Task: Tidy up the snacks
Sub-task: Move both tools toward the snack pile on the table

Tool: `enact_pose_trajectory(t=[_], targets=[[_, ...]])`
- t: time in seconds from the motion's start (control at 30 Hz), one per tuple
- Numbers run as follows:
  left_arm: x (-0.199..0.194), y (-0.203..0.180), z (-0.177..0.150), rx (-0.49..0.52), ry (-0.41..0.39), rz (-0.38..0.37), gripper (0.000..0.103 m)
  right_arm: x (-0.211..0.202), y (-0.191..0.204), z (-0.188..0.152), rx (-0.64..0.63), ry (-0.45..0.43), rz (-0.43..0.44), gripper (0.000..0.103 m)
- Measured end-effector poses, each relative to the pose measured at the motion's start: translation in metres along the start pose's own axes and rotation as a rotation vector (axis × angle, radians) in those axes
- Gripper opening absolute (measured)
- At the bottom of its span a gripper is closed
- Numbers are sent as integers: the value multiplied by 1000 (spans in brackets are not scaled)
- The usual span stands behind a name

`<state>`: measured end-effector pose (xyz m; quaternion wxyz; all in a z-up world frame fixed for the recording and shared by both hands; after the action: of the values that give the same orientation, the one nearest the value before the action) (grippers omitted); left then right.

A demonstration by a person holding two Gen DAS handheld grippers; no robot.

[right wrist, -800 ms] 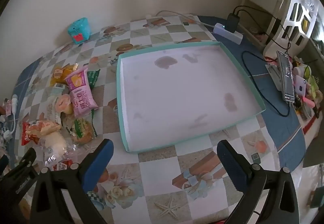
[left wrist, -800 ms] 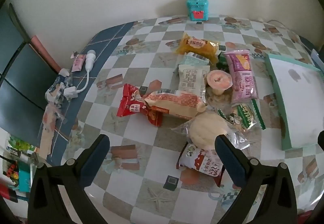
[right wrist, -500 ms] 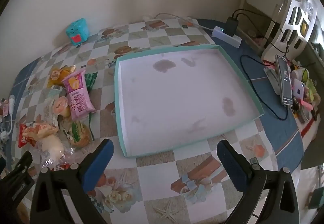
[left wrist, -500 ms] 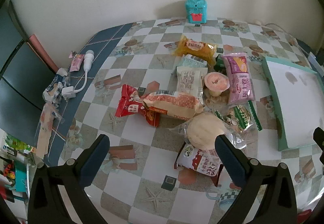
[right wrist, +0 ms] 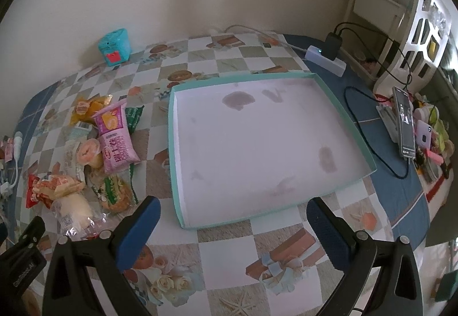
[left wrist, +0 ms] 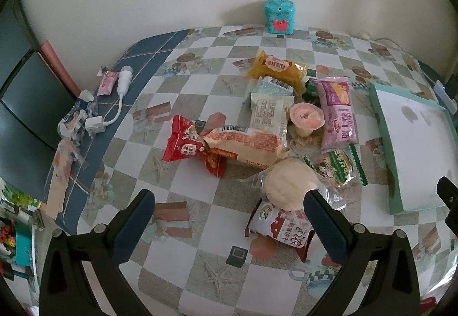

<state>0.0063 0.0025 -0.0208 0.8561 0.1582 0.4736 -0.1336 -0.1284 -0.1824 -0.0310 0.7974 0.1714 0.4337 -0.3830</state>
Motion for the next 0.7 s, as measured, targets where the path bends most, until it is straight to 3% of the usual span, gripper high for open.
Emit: enact_pose_trajectory(t=[0.13,0.7], targets=[[1,0,0,-3,5,-4,103,-2,1,1,1,-44,11,103],[9,-2,-2,5,42,-14,103,3,18,3,-47,-21,28,103]])
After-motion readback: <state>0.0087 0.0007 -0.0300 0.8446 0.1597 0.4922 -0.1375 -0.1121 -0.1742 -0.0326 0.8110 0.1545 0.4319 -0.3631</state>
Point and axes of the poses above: each gripper's, at about its wrist camera, not at the fingertips, and x roughly the way its jaws point, y to its left, z to its top, the point moved 2 cm from there along x, roughly the way its jaws point, and after that the axes turned 2 degrees about -z, right-handed, at the moved point
